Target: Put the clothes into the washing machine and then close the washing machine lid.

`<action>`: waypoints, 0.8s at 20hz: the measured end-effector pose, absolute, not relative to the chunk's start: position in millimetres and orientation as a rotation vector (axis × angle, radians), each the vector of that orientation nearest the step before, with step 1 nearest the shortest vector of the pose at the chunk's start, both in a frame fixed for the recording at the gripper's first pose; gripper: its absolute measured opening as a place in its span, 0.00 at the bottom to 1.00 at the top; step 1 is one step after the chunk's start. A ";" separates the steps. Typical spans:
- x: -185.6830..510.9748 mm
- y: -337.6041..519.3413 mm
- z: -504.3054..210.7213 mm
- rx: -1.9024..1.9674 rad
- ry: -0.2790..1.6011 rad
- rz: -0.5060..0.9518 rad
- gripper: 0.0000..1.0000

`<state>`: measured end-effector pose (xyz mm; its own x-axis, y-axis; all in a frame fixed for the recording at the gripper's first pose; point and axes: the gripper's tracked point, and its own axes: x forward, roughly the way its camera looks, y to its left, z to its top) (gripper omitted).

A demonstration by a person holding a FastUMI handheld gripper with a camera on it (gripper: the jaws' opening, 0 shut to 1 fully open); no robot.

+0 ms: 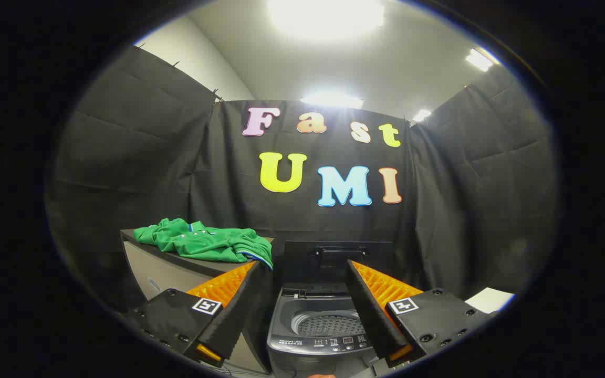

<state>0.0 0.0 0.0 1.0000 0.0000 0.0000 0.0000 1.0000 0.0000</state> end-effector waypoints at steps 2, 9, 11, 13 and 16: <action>1.7 -0.6 1.1 0.004 0.002 -0.002 0.99; -0.9 -5.1 3.1 -0.008 -0.003 -0.010 0.99; -1.1 -6.7 2.3 -0.010 -0.002 -0.013 0.99; 0.8 -8.5 -1.3 -0.012 0.005 -0.019 0.99; 0.3 -10.3 -1.3 -0.007 0.007 -0.023 1.00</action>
<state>0.3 -10.3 -1.3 0.9997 -0.0227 -0.0074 0.0226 0.9997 -0.0069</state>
